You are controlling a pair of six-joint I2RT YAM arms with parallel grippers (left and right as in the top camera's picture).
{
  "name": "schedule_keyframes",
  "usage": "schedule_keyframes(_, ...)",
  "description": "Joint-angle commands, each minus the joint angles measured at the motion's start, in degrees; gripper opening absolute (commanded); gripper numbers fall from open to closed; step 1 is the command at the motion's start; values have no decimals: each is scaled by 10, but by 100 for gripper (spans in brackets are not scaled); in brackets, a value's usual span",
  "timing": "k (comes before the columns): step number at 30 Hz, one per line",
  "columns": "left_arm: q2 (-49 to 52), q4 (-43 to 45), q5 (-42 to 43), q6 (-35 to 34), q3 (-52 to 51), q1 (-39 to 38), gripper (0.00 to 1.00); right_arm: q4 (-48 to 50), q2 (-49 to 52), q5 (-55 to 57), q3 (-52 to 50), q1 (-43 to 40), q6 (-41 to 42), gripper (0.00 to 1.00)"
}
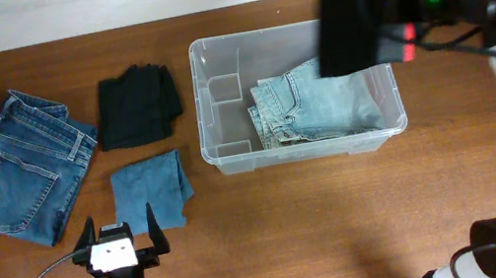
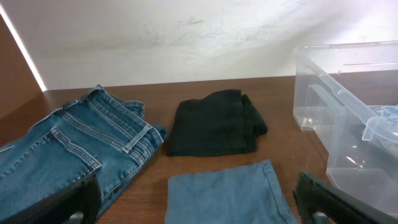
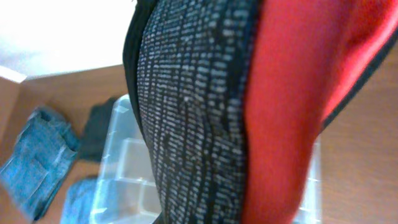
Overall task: Pack container
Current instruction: 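Lift the black red-striped pants with the right gripper over the bin, then lower the pants into the bin on the jeans and release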
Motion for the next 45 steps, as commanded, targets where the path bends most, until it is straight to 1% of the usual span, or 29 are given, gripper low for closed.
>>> schedule_keyframes(1,-5,2,-6,11,-4,2,99,17,15,-11,13,41,-10,4)
schedule_keyframes(8,-5,2,-6,11,-4,2,99,38,75,-11,13,92,-23,4)
schedule_keyframes(14,-5,2,-6,11,-4,2,99,38,139,-16,13,106,-23,4)
schedule_keyframes(20,-5,2,-6,11,-4,2,99,20,170,-5,13,106,-25,4)
schedule_keyframes(21,-5,2,-6,11,-4,2,99,15,177,-2,12,106,-35,4)
schedule_keyframes(31,-5,2,-6,11,-4,2,99,16,209,-3,-35,106,-40,4)
schedule_keyframes(45,-5,2,-6,11,-4,2,99,5,209,-2,-38,106,-39,4)
